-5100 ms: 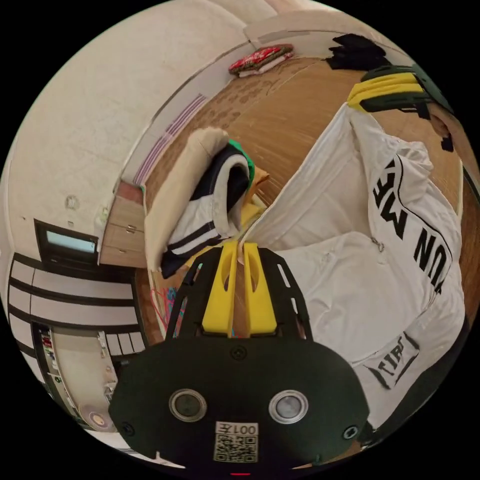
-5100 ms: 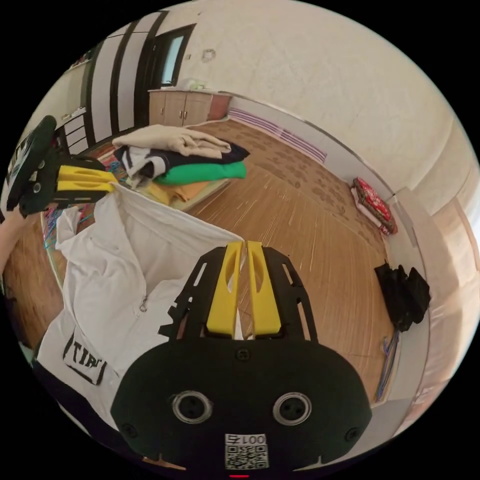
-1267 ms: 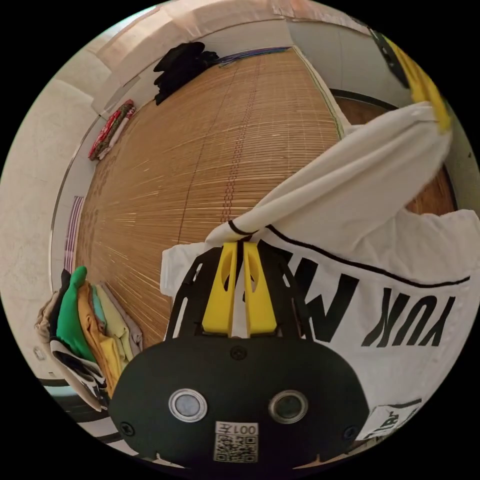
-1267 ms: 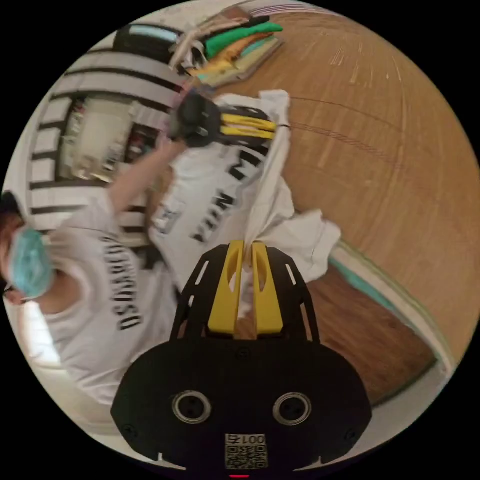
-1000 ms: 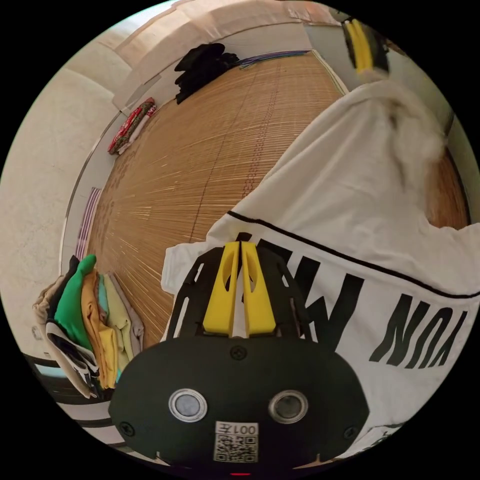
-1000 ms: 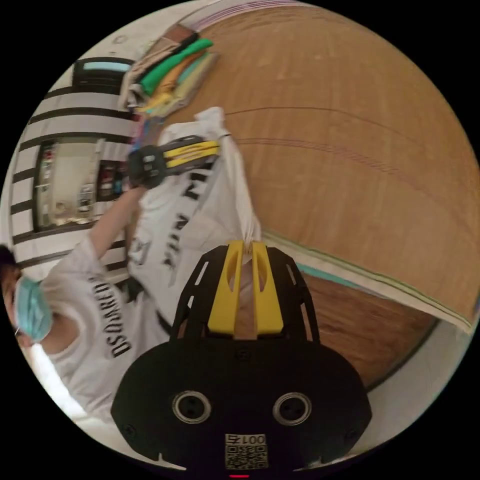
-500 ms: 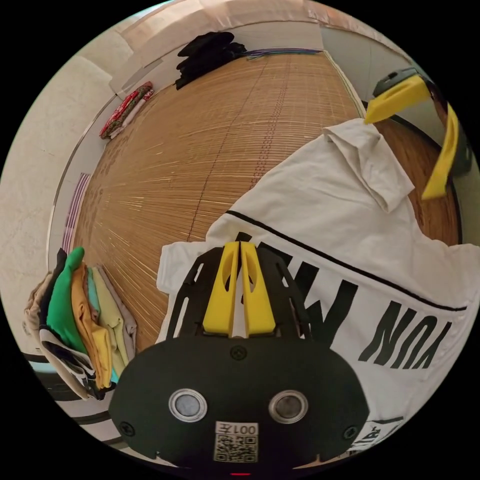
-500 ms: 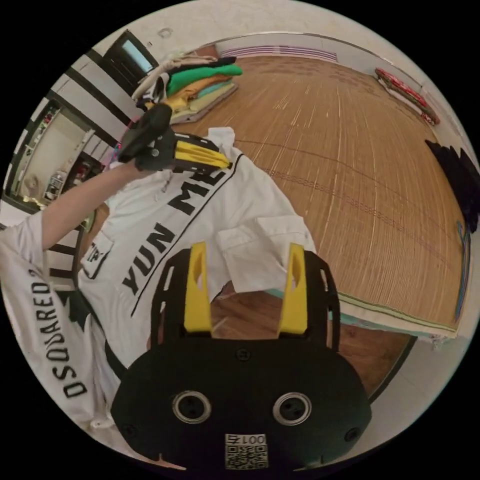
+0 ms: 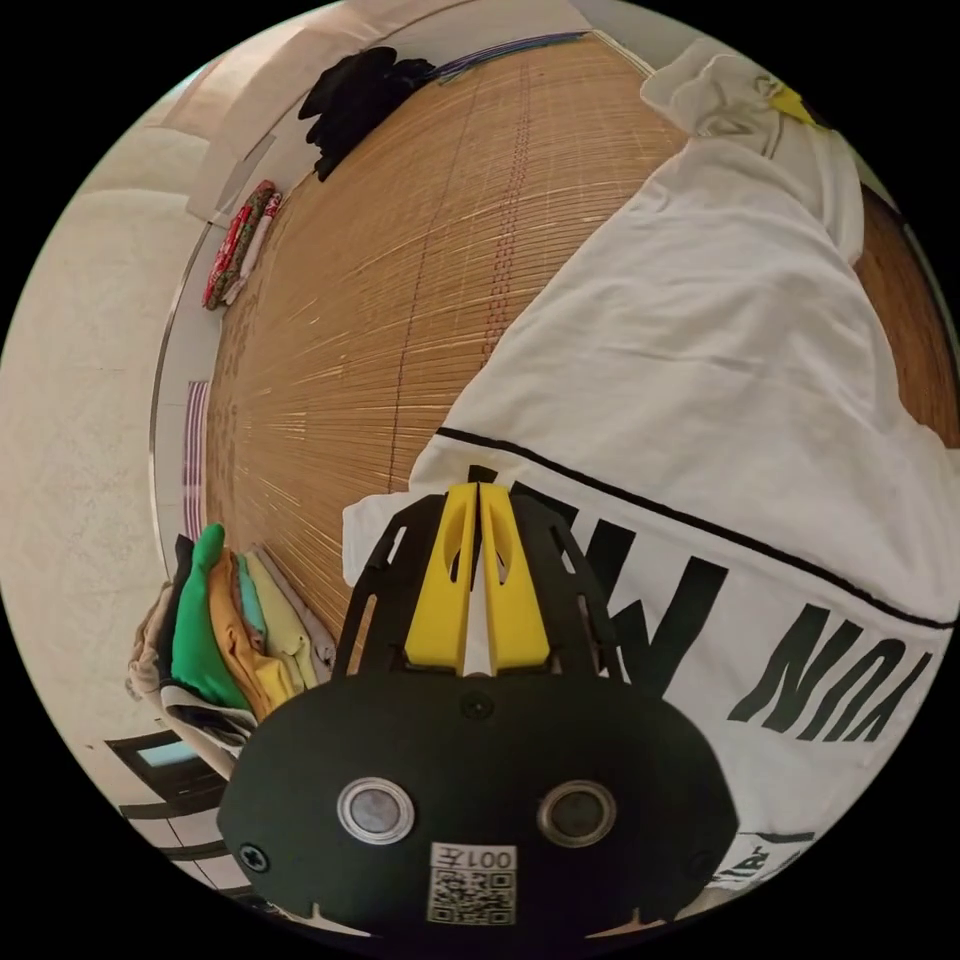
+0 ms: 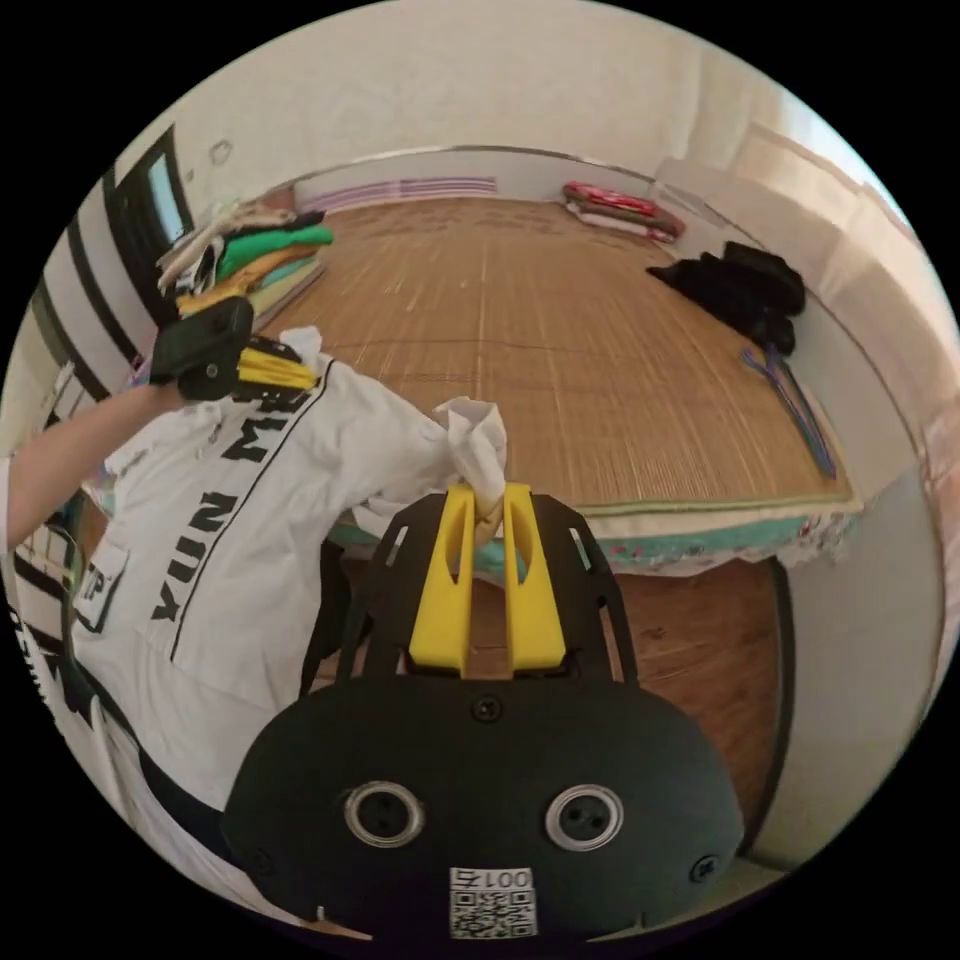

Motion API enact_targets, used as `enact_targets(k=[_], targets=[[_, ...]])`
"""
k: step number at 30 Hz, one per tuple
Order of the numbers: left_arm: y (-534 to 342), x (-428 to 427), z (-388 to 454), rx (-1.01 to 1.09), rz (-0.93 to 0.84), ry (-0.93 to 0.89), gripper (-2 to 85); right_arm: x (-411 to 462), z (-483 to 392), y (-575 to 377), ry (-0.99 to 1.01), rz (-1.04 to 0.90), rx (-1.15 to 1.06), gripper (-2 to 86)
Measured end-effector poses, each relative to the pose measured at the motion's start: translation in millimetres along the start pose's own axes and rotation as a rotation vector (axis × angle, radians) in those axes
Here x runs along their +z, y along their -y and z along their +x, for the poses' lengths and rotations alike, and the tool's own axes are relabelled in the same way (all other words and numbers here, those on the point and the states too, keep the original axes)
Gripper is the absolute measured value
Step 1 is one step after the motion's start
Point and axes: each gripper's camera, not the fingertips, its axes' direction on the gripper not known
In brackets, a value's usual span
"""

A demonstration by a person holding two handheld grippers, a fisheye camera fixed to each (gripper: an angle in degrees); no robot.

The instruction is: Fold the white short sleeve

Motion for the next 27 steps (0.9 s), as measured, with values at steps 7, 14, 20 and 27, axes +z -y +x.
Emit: enact_targets(k=[7,14,20,27], targets=[[5.6,-4.3,-26.7,-0.08,-0.022,-0.088,-1.0,12.0,83.1,-96.0,0.288,0.146,0.41,2.1],[7.9,-7.2,-40.9,-0.047,-0.055,-0.071,-1.0,-21.0,83.4,-112.5,0.231,0.351,0.316,1.9],[5.6,-4.6,-49.8,-0.082,-0.093,0.015,-1.0,-4.7,122.4,-103.9,0.248,0.347,0.373,1.6],[-22.9,-6.1,-84.4,-0.166,-0.054,-0.08,-1.0,7.8,113.0,-72.0,0.157,0.283,0.248,1.5]])
